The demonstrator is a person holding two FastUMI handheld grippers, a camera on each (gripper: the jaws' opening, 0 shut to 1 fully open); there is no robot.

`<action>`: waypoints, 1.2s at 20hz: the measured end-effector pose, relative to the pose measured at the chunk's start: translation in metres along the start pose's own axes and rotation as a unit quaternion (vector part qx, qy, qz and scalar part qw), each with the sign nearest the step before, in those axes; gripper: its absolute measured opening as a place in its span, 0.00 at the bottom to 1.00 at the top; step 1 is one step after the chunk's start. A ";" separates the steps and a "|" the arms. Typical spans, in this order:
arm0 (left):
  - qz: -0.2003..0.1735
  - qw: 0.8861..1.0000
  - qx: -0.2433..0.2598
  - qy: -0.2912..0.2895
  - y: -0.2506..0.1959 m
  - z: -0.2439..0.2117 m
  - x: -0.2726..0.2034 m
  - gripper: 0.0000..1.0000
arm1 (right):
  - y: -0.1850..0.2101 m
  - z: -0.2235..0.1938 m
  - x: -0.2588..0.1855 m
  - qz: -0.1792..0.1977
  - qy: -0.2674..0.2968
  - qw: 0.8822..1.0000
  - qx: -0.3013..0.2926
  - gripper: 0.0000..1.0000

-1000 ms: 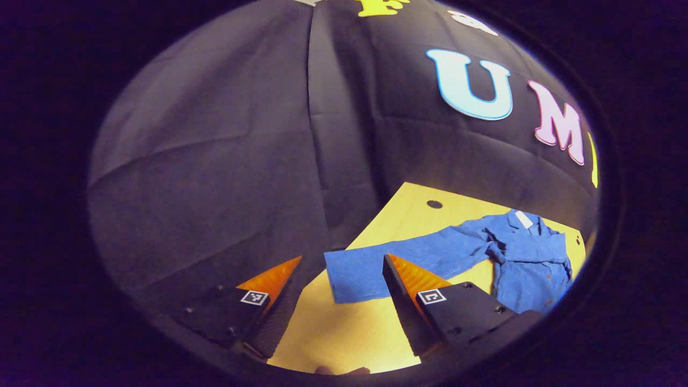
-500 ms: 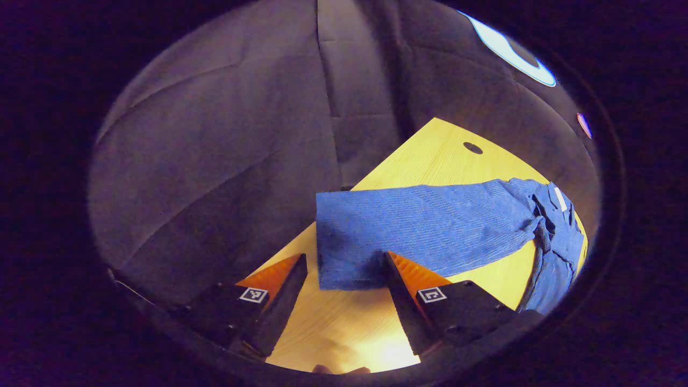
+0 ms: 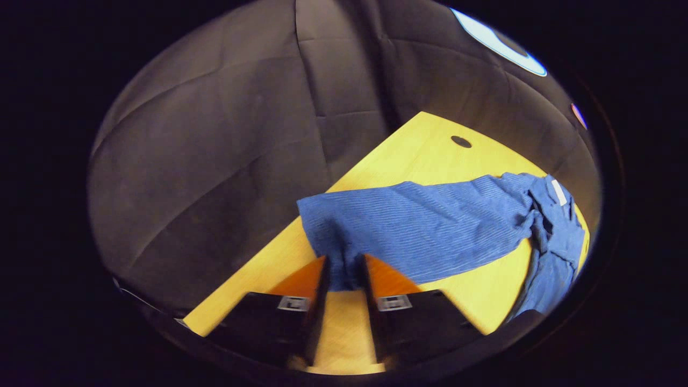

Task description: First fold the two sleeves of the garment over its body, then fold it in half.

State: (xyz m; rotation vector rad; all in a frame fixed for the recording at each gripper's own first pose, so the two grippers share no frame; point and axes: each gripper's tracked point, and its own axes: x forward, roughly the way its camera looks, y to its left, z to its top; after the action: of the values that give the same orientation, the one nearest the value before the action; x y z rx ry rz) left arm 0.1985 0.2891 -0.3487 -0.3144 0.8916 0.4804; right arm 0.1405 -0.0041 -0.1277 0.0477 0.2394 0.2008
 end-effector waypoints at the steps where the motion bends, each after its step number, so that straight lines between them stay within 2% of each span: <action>1: 0.000 1.000 -0.003 -0.006 -0.005 -0.001 -0.005 0.14 | -0.005 -0.005 0.001 -0.001 0.003 1.000 0.005 0.99; 2: -0.004 1.000 -0.005 -0.003 -0.008 -0.001 -0.002 0.06 | -0.009 -0.008 0.001 -0.001 0.007 1.000 0.009 0.99; 3: -0.007 1.000 -0.010 -0.007 -0.008 0.004 -0.006 0.07 | -0.013 -0.011 0.001 0.000 0.010 1.000 0.012 0.99; 4: -0.015 1.000 -0.013 -0.007 -0.011 0.008 -0.012 0.00 | -0.018 -0.016 0.004 0.000 0.012 1.000 0.012 0.99; 7: -0.045 0.998 -0.018 -0.051 -0.039 0.037 -0.035 0.00 | -0.033 -0.022 0.007 -0.002 0.017 1.000 0.014 0.99; 9: -0.085 0.993 0.001 -0.083 -0.083 0.065 -0.060 0.00 | -0.044 -0.028 0.007 -0.006 0.022 1.000 0.020 0.99; 11: -0.137 0.983 0.037 -0.114 -0.149 0.089 -0.084 0.00 | -0.055 -0.035 0.009 -0.012 0.027 0.999 0.024 0.99; 14: -0.239 0.956 0.100 -0.140 -0.279 0.098 -0.124 0.00 | -0.079 -0.042 0.007 -0.030 0.030 0.999 0.028 0.99; 18: -0.358 0.901 0.203 -0.136 -0.438 0.054 -0.170 0.00 | -0.112 -0.060 -0.004 -0.061 0.043 0.996 0.039 0.99; 21: -0.412 0.866 0.262 -0.106 -0.511 0.013 -0.187 0.00 | -0.135 -0.074 -0.018 -0.087 0.054 0.993 0.055 0.99; 23: -0.425 0.853 0.285 -0.100 -0.532 0.002 -0.193 0.00 | -0.149 -0.086 -0.027 -0.102 0.059 0.991 0.064 0.99; 24: -0.421 0.852 0.294 -0.097 -0.547 -0.011 -0.195 0.08 | -0.153 -0.090 -0.032 -0.110 0.064 0.990 0.065 0.99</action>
State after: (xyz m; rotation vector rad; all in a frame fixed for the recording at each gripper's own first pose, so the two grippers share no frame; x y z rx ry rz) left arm 0.3728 -0.2329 -0.1635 -0.0643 0.5815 -0.5731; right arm 0.1183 -0.1582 -0.2186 0.1378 0.3831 -0.0312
